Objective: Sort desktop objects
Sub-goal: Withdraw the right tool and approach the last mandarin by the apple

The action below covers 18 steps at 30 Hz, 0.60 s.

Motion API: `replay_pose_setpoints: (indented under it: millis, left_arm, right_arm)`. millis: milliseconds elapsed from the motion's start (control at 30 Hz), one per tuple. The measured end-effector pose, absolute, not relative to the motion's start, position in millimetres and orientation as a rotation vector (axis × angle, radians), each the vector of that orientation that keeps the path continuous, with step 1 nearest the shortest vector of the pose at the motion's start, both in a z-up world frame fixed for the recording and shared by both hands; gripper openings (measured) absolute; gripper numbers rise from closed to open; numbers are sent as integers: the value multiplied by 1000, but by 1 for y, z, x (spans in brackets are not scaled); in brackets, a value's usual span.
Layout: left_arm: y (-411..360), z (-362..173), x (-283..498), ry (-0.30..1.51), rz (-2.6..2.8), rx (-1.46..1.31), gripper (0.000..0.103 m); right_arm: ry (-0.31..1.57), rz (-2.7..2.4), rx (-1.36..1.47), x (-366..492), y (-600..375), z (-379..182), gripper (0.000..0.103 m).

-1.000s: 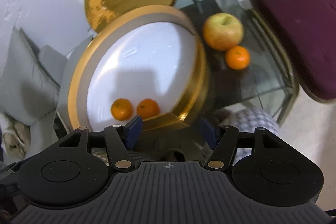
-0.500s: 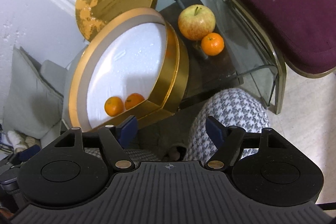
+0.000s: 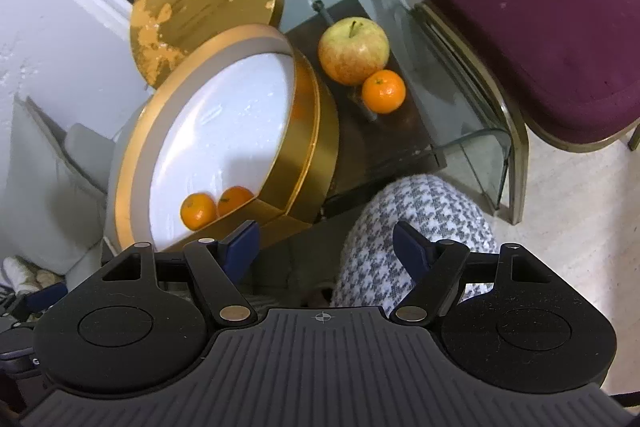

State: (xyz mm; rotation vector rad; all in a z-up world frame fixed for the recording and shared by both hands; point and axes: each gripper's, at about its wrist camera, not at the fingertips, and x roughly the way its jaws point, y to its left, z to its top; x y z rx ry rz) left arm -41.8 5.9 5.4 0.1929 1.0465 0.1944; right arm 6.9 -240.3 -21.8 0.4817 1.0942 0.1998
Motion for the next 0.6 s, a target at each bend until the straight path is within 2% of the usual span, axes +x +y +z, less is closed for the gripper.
replay_pose_setpoints:
  millis: [333,600]
  left_arm:
    - [6,-2,-27,1081,196,198,102]
    - [9,-1,0,1069,207,186,102]
  right_arm:
    - [1117,179,480,22,-247,-36,78]
    - [1043,158,422,58,-250,-37,77]
